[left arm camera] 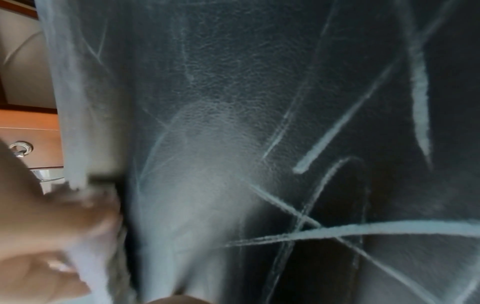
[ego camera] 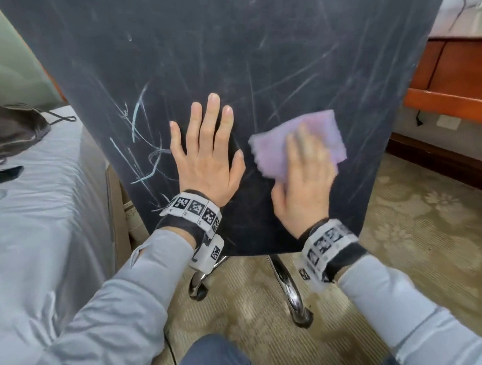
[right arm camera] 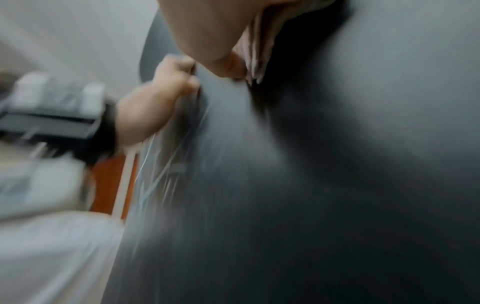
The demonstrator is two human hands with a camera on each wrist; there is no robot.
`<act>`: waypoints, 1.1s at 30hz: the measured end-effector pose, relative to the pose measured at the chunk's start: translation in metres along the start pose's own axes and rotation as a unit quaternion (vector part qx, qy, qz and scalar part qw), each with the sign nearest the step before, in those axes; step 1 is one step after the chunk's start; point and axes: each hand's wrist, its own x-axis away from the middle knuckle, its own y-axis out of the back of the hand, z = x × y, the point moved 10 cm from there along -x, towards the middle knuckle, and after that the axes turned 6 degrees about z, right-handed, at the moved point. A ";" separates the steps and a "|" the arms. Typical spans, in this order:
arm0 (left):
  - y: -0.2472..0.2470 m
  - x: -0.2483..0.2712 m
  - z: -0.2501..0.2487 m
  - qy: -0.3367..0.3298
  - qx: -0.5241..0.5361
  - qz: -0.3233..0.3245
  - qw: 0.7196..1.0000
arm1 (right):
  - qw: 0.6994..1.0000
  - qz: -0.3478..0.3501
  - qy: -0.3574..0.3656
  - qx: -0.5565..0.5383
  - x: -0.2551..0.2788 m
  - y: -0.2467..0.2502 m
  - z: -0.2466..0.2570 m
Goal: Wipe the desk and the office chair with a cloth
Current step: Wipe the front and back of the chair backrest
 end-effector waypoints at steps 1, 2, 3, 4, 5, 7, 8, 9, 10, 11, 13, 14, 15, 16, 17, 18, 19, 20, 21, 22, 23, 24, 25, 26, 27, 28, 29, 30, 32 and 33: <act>0.001 0.000 0.000 -0.001 0.000 -0.001 1.000 | 0.998 0.038 0.051 0.023 0.017 -0.014 0.009; 0.001 0.000 0.000 -0.001 0.000 0.000 1.000 | 0.993 0.065 0.093 0.036 0.029 -0.022 0.011; 0.002 0.001 0.000 -0.003 0.000 0.002 1.000 | 0.990 0.071 0.119 0.031 0.029 -0.020 0.009; 0.002 0.001 0.000 -0.005 -0.001 0.002 1.000 | 0.990 0.054 0.127 0.015 0.019 -0.011 0.003; 0.002 0.001 0.000 -0.007 -0.001 0.003 1.000 | 0.993 0.020 0.116 -0.002 0.002 0.005 -0.004; 0.001 0.000 -0.002 -0.008 -0.001 0.007 1.000 | 0.996 -0.059 0.063 -0.022 -0.037 0.042 -0.024; 0.000 0.000 -0.003 -0.007 -0.001 0.006 1.000 | 0.995 -0.088 0.041 -0.034 -0.052 0.053 -0.031; -0.001 0.000 -0.005 -0.005 -0.001 0.005 1.000 | 0.993 -0.100 0.023 -0.053 -0.057 0.056 -0.035; -0.001 -0.001 -0.007 -0.002 0.001 0.003 1.000 | 0.992 -0.098 0.010 -0.073 -0.054 0.053 -0.034; -0.002 -0.002 -0.009 -0.001 0.001 0.001 1.000 | 0.993 -0.077 0.009 -0.087 -0.043 0.042 -0.030; -0.001 -0.002 -0.013 0.004 -0.001 -0.005 1.000 | 0.996 0.011 0.031 -0.086 -0.004 0.009 -0.019; -0.001 -0.002 -0.015 0.004 -0.002 -0.005 1.000 | 0.994 0.060 0.046 -0.076 0.016 -0.005 -0.017; 0.000 -0.002 -0.016 0.002 -0.005 -0.003 1.000 | 0.992 0.093 0.061 -0.066 0.029 -0.013 -0.018; 0.000 -0.002 -0.018 -0.002 -0.010 0.001 1.000 | 0.990 0.106 0.069 -0.063 0.031 -0.013 -0.022; -0.001 -0.003 -0.019 -0.007 -0.016 0.006 1.000 | 0.991 0.102 0.065 -0.061 0.022 -0.007 -0.028; -0.002 -0.003 -0.019 -0.014 -0.021 0.012 1.000 | 0.993 0.087 0.046 -0.062 0.008 0.002 -0.035; -0.003 -0.003 -0.021 -0.020 -0.026 0.016 0.999 | 0.996 0.057 0.019 -0.066 -0.011 0.016 -0.043; -0.004 -0.003 -0.022 -0.026 -0.032 0.017 0.999 | 0.997 0.016 -0.006 -0.080 -0.032 0.031 -0.052; -0.004 -0.004 -0.024 -0.030 -0.040 0.017 0.999 | 0.995 -0.021 -0.028 -0.097 -0.047 0.041 -0.061; -0.006 -0.004 -0.025 -0.035 -0.046 0.018 0.998 | 0.991 -0.043 -0.051 -0.112 -0.053 0.044 -0.065; -0.007 -0.004 -0.026 -0.040 -0.048 0.020 0.998 | 0.989 -0.046 -0.063 -0.124 -0.050 0.041 -0.064; -0.007 -0.005 -0.027 -0.043 -0.050 0.019 0.998 | 0.990 -0.029 -0.058 -0.129 -0.038 0.029 -0.057; -0.007 -0.005 -0.028 -0.044 -0.052 0.017 0.998 | 0.992 0.016 -0.032 -0.123 -0.018 0.010 -0.046; -0.006 -0.005 -0.028 -0.043 -0.052 0.015 0.998 | 0.992 0.078 0.011 -0.101 0.008 -0.013 -0.031; -0.004 -0.005 -0.028 -0.042 -0.051 0.014 0.998 | 0.986 0.143 0.067 -0.060 0.036 -0.035 -0.018; -0.003 -0.004 -0.028 -0.042 -0.048 0.017 0.998 | 0.972 0.199 0.124 -0.010 0.060 -0.052 -0.011; -0.002 -0.003 -0.027 -0.041 -0.046 0.020 0.998 | 0.958 0.232 0.164 0.026 0.070 -0.061 -0.012; -0.001 -0.002 -0.027 -0.041 -0.047 0.022 0.998 | 0.954 0.236 0.177 0.041 0.063 -0.058 -0.016; 0.002 -0.003 -0.025 -0.040 -0.045 0.023 0.998 | 0.973 0.170 0.155 0.029 0.018 -0.029 -0.024; 0.003 -0.003 -0.025 -0.037 -0.039 0.021 0.998 | 0.985 0.116 0.126 -0.004 -0.011 -0.007 -0.031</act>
